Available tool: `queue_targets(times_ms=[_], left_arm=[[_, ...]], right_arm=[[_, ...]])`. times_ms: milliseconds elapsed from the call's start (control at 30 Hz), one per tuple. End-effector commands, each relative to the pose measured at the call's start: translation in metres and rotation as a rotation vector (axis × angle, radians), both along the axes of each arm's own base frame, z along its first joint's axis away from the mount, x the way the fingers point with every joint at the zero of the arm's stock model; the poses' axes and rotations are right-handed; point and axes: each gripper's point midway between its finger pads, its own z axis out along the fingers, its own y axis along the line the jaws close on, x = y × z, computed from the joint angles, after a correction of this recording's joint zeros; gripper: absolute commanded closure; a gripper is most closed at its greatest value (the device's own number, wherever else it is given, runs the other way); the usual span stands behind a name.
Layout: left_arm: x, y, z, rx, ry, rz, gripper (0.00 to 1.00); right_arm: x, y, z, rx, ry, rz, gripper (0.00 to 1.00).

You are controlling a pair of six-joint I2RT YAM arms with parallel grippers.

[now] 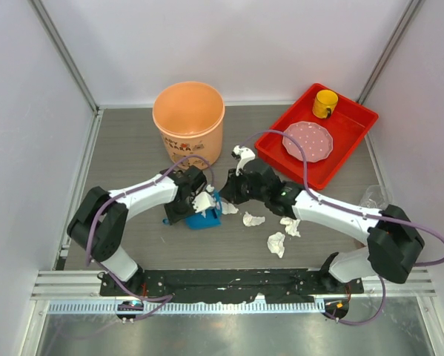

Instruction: Sweep away the paper scraps from the table

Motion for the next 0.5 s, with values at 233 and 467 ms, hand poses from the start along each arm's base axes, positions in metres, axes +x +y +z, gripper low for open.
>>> queue_targets(times_ms=[233,467], left_arm=[[0.001,-0.008,0.007,-0.067,-0.037,0.0,1.0],[0.007,-0.013,0.007,-0.066,-0.032,-0.006,1.0]], right_arm=[[0.016,-0.087,0.105,-0.113,-0.244,-0.312,0.99],[0.014,-0.1,0.026,-0.324,-0.115,-0.333,0.99]])
